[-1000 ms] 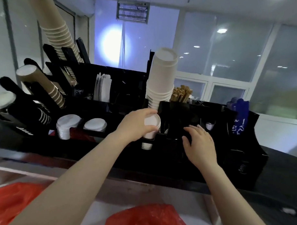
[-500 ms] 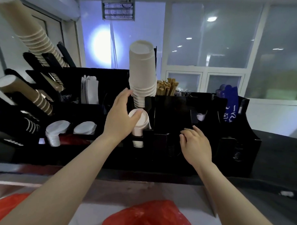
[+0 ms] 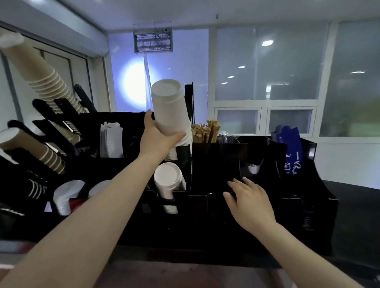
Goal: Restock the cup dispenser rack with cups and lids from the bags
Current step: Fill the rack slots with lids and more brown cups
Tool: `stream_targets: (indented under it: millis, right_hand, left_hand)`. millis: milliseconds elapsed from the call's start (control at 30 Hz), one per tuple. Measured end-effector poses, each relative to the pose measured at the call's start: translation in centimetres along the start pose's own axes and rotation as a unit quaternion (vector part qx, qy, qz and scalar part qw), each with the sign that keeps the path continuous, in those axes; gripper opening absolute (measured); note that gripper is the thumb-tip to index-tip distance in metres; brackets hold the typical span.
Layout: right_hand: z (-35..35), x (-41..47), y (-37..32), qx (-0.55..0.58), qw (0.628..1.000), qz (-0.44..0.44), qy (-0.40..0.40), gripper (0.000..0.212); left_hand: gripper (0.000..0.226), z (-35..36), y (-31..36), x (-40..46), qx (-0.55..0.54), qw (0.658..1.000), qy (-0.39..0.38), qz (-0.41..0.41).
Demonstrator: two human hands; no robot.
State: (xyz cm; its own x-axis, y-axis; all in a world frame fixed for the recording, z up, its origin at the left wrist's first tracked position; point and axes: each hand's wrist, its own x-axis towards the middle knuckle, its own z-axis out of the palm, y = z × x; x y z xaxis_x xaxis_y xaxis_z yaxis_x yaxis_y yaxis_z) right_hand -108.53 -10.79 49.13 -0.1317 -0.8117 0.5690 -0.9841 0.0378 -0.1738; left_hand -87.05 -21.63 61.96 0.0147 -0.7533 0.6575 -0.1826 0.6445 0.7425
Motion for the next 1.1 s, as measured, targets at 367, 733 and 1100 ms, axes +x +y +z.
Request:
stream_targets:
  millis: [367,733,1100]
  right_hand:
    - [-5.3,10.5,-5.4,0.313,0.945,-0.061,0.074,0.062]
    - [-6.2,15.1,-10.2,0.43,0.892,-0.131,-0.042,0.079]
    - [-7.2,15.4,-12.1,0.398,0.914,-0.077,-0.02,0.068]
  left_hand:
    - [0.073,-0.4,-1.3,1.4,0.046,0.998,0.002,0.051]
    - [0.087,-2.9,-2.7,1.8,0.029,0.977,-0.205,0.056]
    - [0.098,-2.5,-5.1,2.3,-0.028,0.985,-0.171,0.014]
